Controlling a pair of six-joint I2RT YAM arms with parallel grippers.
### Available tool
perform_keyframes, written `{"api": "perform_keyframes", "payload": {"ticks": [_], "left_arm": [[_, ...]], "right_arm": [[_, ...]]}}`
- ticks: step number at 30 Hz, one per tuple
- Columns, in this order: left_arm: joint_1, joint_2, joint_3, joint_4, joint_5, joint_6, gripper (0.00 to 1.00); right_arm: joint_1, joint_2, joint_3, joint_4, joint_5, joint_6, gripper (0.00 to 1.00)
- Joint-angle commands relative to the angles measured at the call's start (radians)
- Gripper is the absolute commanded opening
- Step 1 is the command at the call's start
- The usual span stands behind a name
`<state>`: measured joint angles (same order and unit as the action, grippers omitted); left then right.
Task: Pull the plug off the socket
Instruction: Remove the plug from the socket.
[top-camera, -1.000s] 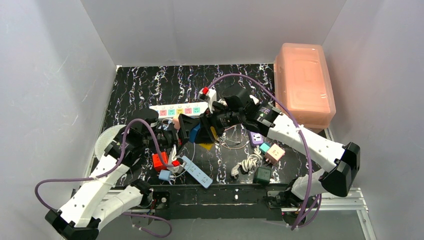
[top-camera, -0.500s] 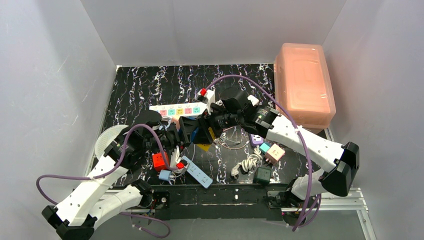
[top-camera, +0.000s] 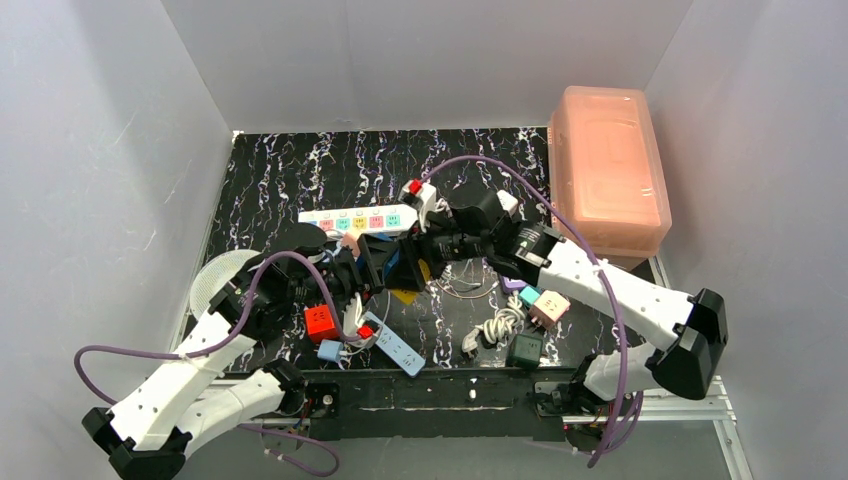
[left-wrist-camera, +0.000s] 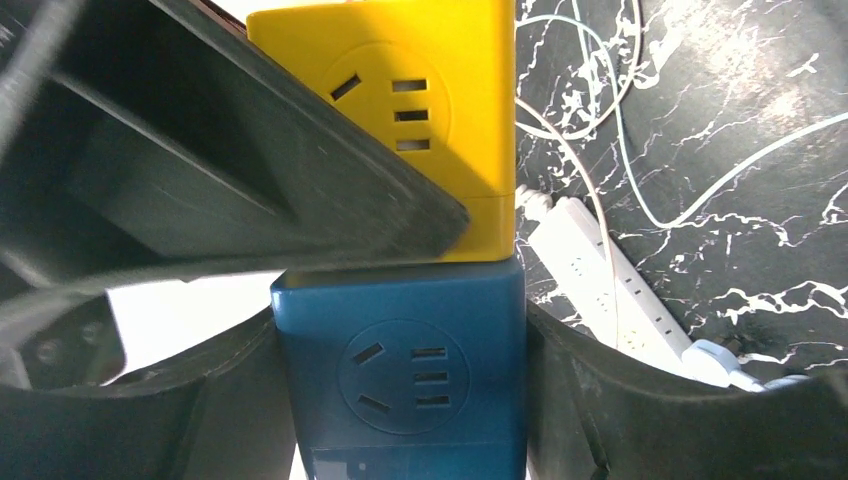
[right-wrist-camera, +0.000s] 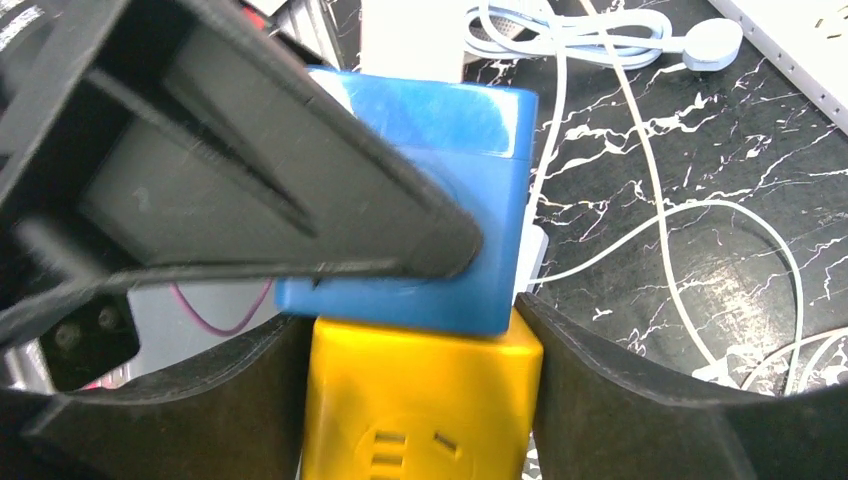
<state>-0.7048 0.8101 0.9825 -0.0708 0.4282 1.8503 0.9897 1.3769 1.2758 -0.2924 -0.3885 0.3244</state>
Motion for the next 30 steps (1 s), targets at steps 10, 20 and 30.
{"api": "perform_keyframes", "payload": {"ticks": [10, 20, 30], "left_arm": [[-0.006, -0.028, 0.036, -0.021, 0.003, 0.016, 0.00], [-0.007, 0.008, 0.048, -0.005, -0.080, 0.089, 0.00], [-0.007, 0.018, 0.063, 0.040, -0.132, 0.095, 0.00]], "right_arm": [[0.007, -0.110, -0.061, 0.079, -0.080, 0.022, 0.83], [0.024, -0.063, -0.100, 0.182, -0.071, 0.136, 0.86], [0.065, -0.021, -0.151, 0.233, 0.070, 0.199, 0.88]]}}
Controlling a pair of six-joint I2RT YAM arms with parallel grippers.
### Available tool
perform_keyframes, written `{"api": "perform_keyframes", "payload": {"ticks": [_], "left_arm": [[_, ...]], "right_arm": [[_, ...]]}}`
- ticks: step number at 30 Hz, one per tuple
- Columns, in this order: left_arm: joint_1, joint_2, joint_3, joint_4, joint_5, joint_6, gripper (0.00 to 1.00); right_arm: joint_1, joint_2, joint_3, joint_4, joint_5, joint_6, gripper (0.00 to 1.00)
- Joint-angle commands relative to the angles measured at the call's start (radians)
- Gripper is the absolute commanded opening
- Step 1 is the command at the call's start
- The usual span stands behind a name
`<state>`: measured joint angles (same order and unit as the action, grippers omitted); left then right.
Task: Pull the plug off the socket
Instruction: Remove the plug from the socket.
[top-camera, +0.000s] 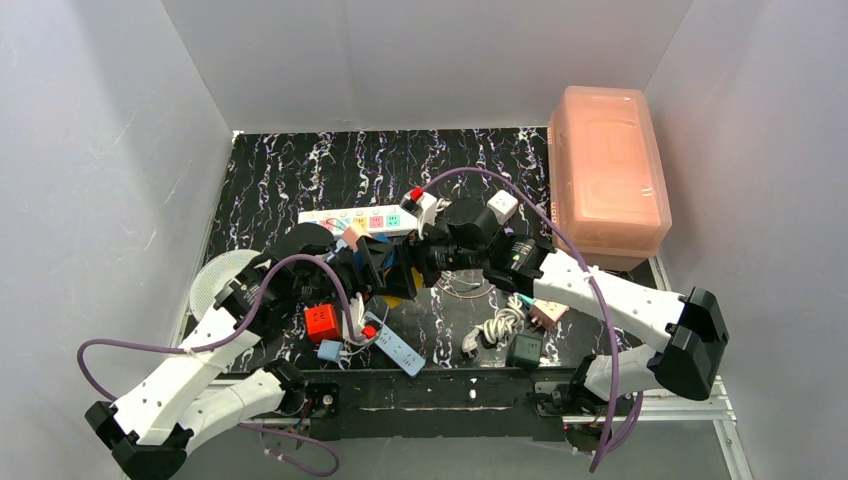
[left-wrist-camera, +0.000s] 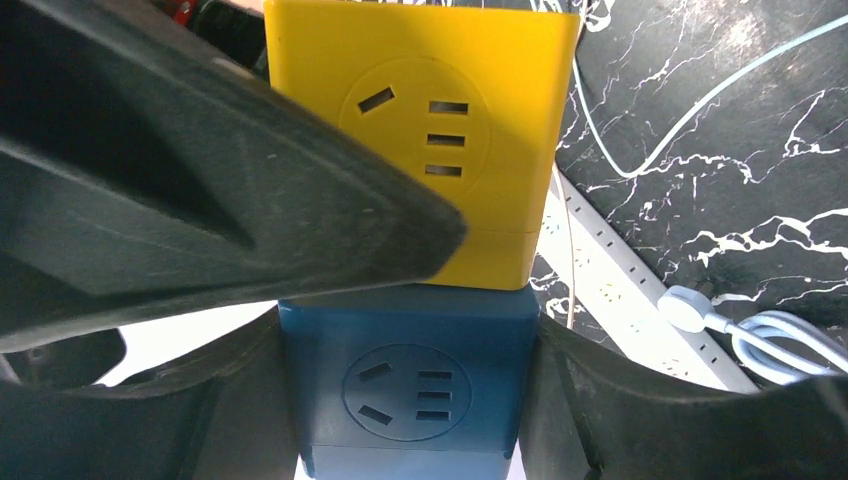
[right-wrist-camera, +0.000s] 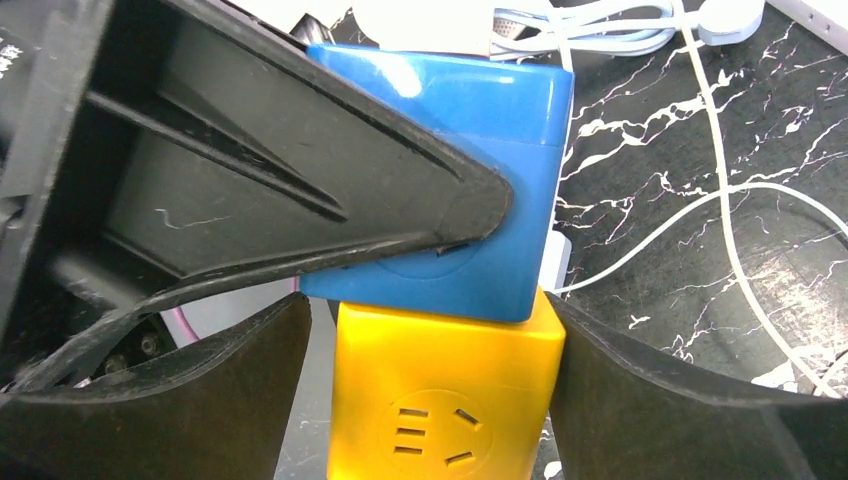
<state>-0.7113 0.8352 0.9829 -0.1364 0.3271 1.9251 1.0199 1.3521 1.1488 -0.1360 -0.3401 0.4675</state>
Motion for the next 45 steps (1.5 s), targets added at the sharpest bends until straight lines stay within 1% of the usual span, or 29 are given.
{"api": "perform_keyframes", "payload": {"ticks": [1, 3, 6, 8, 9, 13, 14, 15, 17, 20, 21, 23, 26, 29, 32, 34, 35, 37, 39, 41, 43, 45], "left_arm": [[0.000, -0.009, 0.062, 0.109, -0.034, 0.021, 0.00], [0.000, -0.013, 0.063, 0.114, -0.043, 0.018, 0.00], [0.000, -0.021, 0.068, 0.120, -0.051, 0.012, 0.00], [0.000, -0.027, 0.065, 0.121, -0.050, 0.011, 0.00], [-0.001, -0.033, 0.062, 0.120, -0.047, 0.011, 0.00], [-0.001, -0.056, 0.040, 0.115, -0.028, 0.018, 0.00], [-0.001, -0.065, 0.033, 0.110, -0.025, 0.021, 0.00], [-0.001, -0.070, 0.025, 0.108, -0.019, 0.022, 0.00], [-0.001, -0.082, 0.014, 0.101, -0.008, 0.024, 0.00], [-0.001, -0.089, 0.009, 0.097, 0.005, 0.025, 0.00], [-0.001, -0.087, 0.010, 0.097, 0.006, 0.027, 0.00], [0.000, -0.084, 0.015, 0.097, 0.002, 0.026, 0.00], [-0.001, -0.083, 0.019, 0.098, 0.004, 0.029, 0.00], [0.000, -0.079, 0.017, 0.097, -0.001, 0.039, 0.00], [0.000, -0.073, 0.023, 0.097, -0.014, 0.041, 0.00], [0.000, -0.068, 0.029, 0.100, -0.023, 0.044, 0.00], [-0.002, -0.066, 0.031, 0.102, -0.024, 0.044, 0.00], [-0.001, -0.061, 0.035, 0.109, -0.023, 0.045, 0.00], [0.000, -0.058, 0.037, 0.111, -0.013, 0.059, 0.00], [-0.001, -0.054, 0.037, 0.125, -0.006, 0.074, 0.00], [0.000, -0.049, 0.044, 0.126, -0.001, 0.080, 0.00], [0.000, -0.049, 0.048, 0.126, -0.005, 0.083, 0.00]], "right_arm": [[0.036, -0.001, -0.034, 0.086, 0.038, 0.061, 0.88], [0.035, -0.008, -0.051, 0.106, 0.065, 0.073, 0.88], [0.035, -0.013, -0.064, 0.125, 0.065, 0.078, 0.89], [0.036, -0.019, -0.073, 0.170, 0.068, 0.078, 0.88], [0.036, -0.022, -0.073, 0.180, 0.070, 0.076, 0.85], [0.036, -0.016, -0.038, 0.175, 0.077, 0.048, 0.64], [0.035, -0.014, -0.026, 0.167, 0.078, 0.040, 0.61], [0.036, -0.014, -0.014, 0.157, 0.082, 0.031, 0.60], [0.035, -0.015, 0.001, 0.145, 0.088, 0.015, 0.62], [0.035, -0.021, 0.010, 0.141, 0.087, -0.003, 0.76], [0.035, -0.022, 0.012, 0.142, 0.087, -0.008, 0.78], [0.035, -0.018, 0.016, 0.145, 0.084, -0.009, 0.81], [0.035, -0.008, 0.027, 0.152, 0.070, -0.009, 0.83], [0.035, 0.003, 0.037, 0.144, 0.055, -0.009, 0.78], [0.035, -0.001, 0.020, 0.142, 0.045, 0.002, 0.67], [0.034, -0.008, 0.001, 0.144, 0.045, 0.018, 0.63], [0.035, -0.010, -0.006, 0.142, 0.041, 0.024, 0.63], [0.036, -0.009, -0.018, 0.145, 0.022, 0.031, 0.70], [0.035, -0.001, -0.021, 0.153, 0.001, 0.035, 0.73], [0.035, 0.014, -0.005, 0.147, -0.007, 0.034, 0.73], [0.034, 0.028, 0.009, 0.143, -0.011, 0.032, 0.68], [0.034, 0.035, 0.020, 0.139, -0.020, 0.031, 0.56]]}}
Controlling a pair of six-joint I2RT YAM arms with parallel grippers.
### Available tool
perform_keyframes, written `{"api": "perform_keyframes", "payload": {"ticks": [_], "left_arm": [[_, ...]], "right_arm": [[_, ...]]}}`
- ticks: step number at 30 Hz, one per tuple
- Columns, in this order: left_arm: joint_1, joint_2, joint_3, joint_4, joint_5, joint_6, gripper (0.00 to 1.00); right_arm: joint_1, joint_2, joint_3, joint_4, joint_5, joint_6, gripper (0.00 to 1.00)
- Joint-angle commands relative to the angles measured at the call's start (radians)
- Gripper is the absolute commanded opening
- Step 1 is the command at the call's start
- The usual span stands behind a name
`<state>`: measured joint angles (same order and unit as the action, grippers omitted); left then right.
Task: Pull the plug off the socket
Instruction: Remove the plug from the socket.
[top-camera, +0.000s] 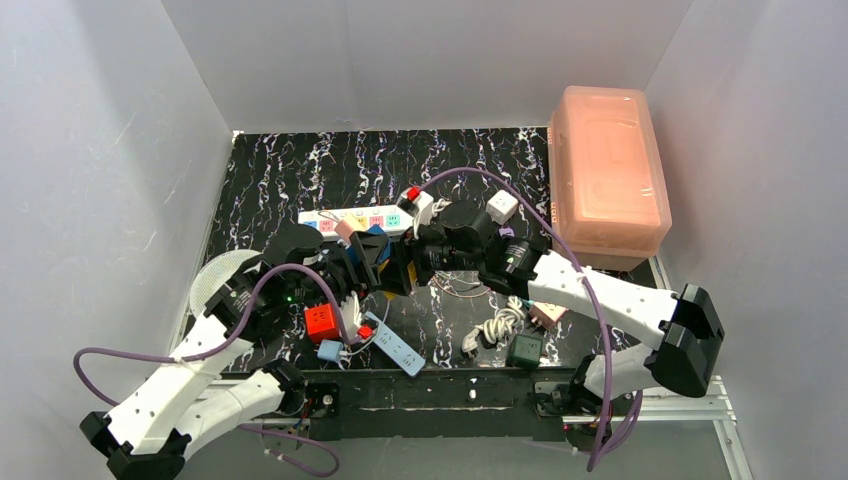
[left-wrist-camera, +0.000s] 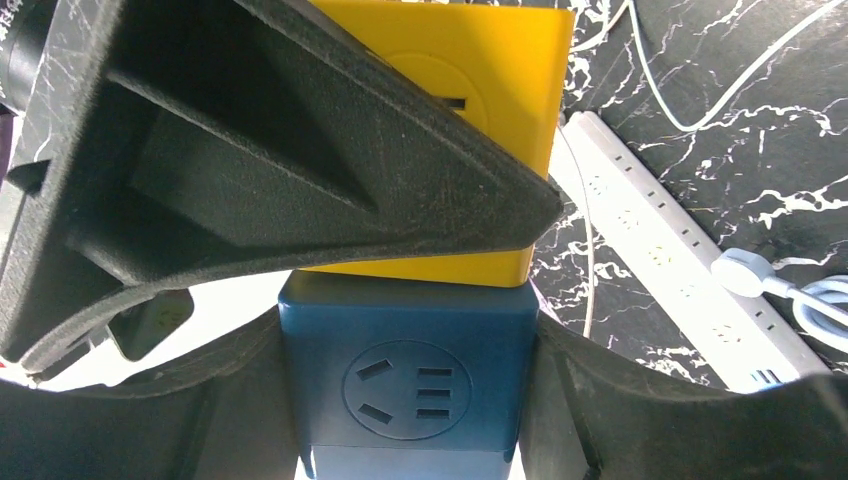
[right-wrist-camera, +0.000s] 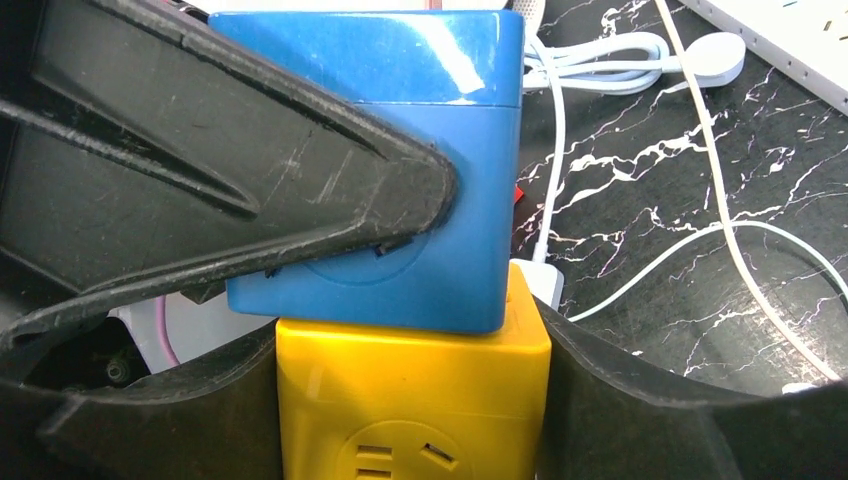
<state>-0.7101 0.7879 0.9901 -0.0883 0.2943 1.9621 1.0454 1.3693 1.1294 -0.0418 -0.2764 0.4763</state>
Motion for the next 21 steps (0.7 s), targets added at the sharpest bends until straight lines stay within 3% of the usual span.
{"api": "perform_keyframes", "payload": {"ticks": [1, 7, 21], "left_arm": [[-0.003, -0.001, 0.042, 0.077, 0.023, 0.047, 0.00], [-0.002, 0.001, 0.044, 0.067, -0.005, 0.027, 0.00], [0.000, 0.058, 0.091, 0.063, -0.030, 0.063, 0.00]], "right_arm": [[0.008, 0.018, 0.044, 0.043, -0.084, 0.019, 0.47], [0.008, -0.062, 0.003, -0.063, -0.058, -0.007, 0.01], [0.046, -0.230, -0.154, -0.219, -0.068, 0.043, 0.01]]}}
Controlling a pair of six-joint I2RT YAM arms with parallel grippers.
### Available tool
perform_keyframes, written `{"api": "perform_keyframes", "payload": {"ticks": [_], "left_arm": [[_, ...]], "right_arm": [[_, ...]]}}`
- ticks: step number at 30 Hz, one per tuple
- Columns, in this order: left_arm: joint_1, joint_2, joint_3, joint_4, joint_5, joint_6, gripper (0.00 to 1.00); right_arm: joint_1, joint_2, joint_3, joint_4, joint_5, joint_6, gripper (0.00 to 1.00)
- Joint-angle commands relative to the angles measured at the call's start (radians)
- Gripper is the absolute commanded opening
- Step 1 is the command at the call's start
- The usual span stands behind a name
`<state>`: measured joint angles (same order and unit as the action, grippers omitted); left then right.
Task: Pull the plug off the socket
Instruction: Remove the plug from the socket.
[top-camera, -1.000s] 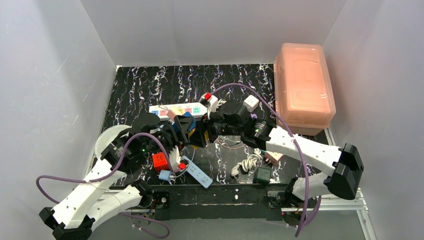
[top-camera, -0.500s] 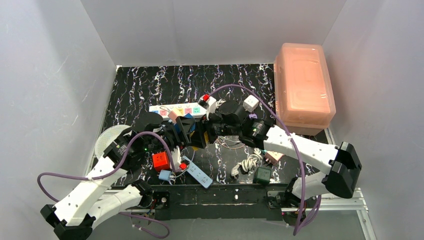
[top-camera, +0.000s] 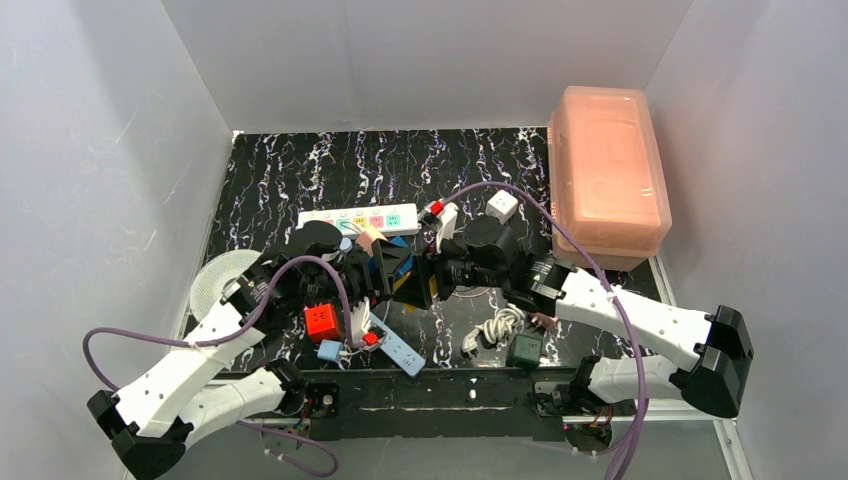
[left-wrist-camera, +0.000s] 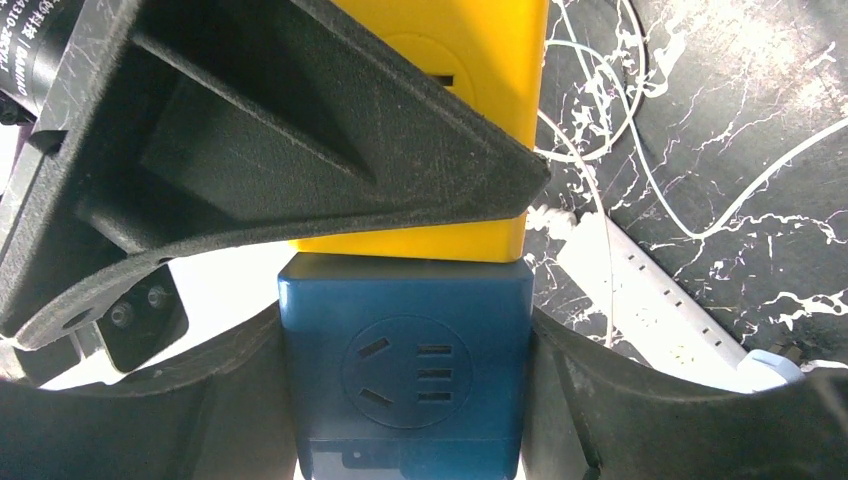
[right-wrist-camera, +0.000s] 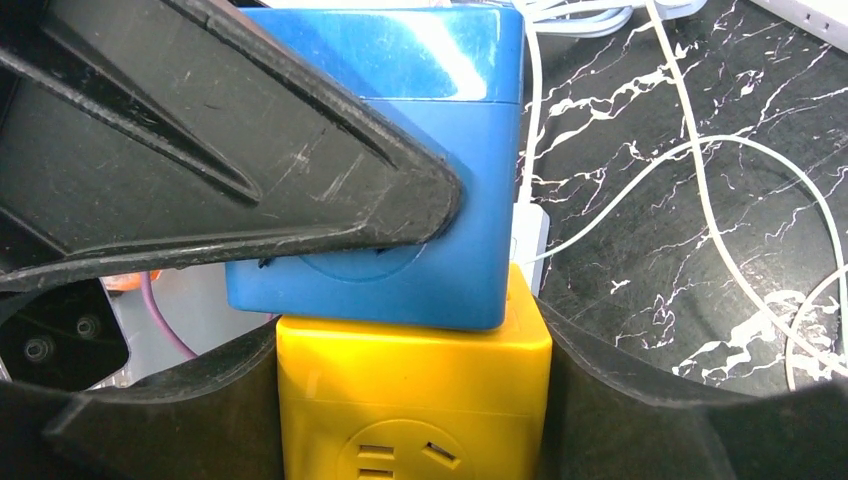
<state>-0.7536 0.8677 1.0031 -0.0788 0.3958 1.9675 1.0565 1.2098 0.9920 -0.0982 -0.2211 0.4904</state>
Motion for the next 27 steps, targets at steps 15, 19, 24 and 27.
{"api": "perform_keyframes", "payload": {"ticks": [15, 19, 24, 27], "left_arm": [[0.042, 0.017, 0.083, -0.058, -0.286, 0.149, 0.00], [0.046, 0.031, 0.100, -0.055, -0.317, 0.128, 0.00], [0.066, 0.033, 0.101, -0.058, -0.311, 0.119, 0.00], [0.078, 0.030, 0.096, -0.053, -0.300, 0.115, 0.00]], "right_arm": [[0.111, -0.103, 0.009, -0.248, -0.032, 0.049, 0.01], [0.131, -0.158, -0.029, -0.228, -0.010, 0.071, 0.01], [0.150, -0.221, -0.085, -0.200, -0.013, 0.084, 0.01], [0.159, -0.253, -0.111, -0.213, -0.029, 0.078, 0.01]]}}
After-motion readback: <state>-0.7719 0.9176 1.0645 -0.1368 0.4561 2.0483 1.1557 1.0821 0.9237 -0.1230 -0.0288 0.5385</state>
